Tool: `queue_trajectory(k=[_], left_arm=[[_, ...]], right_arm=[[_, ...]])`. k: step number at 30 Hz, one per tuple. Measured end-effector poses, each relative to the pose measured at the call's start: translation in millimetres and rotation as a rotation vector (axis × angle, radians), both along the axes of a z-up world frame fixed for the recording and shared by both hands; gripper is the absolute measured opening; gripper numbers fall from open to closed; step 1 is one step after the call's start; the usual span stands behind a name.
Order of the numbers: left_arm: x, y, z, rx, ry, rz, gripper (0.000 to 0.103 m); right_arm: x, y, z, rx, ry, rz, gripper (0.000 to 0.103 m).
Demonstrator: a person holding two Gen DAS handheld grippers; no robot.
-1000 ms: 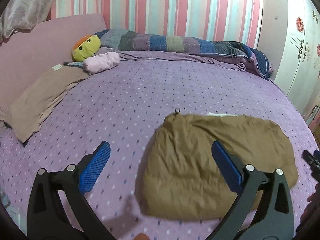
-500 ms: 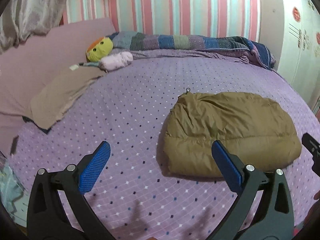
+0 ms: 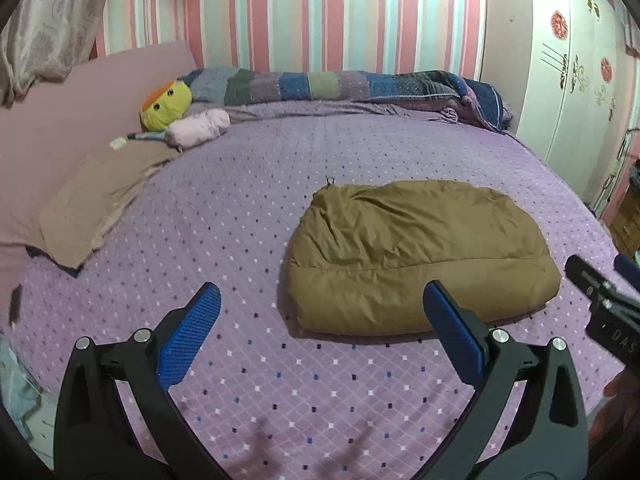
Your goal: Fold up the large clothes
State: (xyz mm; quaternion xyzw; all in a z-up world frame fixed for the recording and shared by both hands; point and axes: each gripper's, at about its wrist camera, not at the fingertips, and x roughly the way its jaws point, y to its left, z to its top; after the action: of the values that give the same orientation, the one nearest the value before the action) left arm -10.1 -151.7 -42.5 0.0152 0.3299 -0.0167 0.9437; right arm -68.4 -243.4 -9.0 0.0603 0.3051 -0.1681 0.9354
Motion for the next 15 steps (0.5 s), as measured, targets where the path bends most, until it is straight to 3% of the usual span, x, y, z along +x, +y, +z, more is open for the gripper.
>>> queue_trajectory(k=[15], left_arm=[[-3,5,12,-0.001,-0.019,0.012,0.1]], right_arm=[[-1,12,17,-0.022,-0.029,0.011,0.101]])
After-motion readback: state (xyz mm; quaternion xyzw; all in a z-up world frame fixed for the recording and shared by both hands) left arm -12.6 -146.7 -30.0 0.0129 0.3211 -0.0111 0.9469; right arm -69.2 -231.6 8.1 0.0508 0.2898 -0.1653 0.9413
